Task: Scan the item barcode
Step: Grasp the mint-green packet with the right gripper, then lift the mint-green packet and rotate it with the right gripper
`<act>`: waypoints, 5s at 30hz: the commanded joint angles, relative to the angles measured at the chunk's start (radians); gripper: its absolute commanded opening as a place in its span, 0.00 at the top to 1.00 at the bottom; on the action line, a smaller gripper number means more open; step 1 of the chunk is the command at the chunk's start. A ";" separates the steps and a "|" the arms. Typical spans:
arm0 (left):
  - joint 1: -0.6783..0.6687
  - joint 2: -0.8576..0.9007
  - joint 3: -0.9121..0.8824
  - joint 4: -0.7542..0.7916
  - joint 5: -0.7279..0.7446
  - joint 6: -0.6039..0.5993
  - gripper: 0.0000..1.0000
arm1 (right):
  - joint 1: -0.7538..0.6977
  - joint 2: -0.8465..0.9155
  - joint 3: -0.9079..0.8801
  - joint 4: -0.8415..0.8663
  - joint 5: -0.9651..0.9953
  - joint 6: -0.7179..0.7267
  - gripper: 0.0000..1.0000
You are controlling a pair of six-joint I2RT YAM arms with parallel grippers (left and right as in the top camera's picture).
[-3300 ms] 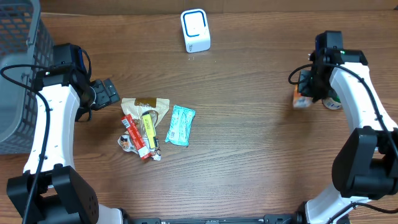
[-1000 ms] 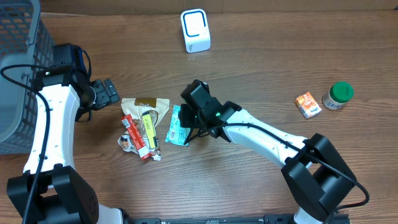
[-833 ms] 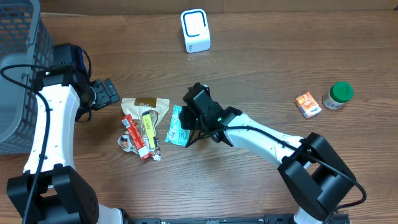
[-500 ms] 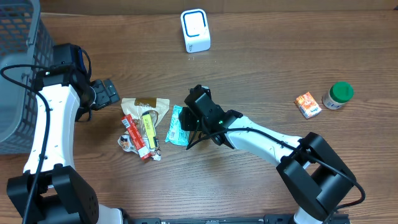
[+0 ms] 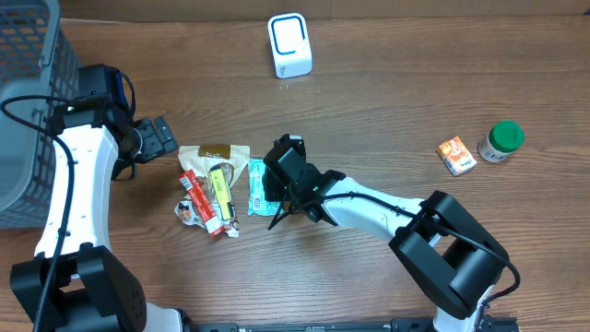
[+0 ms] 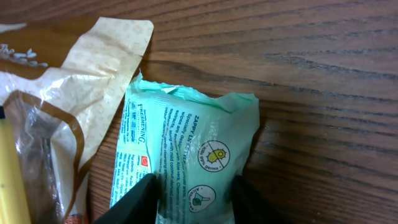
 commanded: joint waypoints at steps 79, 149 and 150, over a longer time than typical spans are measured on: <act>-0.001 -0.003 0.019 0.000 0.003 0.019 0.00 | -0.179 -0.299 0.048 -0.143 -0.128 -0.209 0.32; -0.001 -0.003 0.019 0.000 0.004 0.019 0.00 | -0.547 -0.433 0.088 -0.504 -0.840 -0.519 0.96; -0.001 -0.003 0.019 0.000 0.004 0.019 0.00 | -0.560 -0.456 0.088 -0.518 -0.844 -0.519 0.96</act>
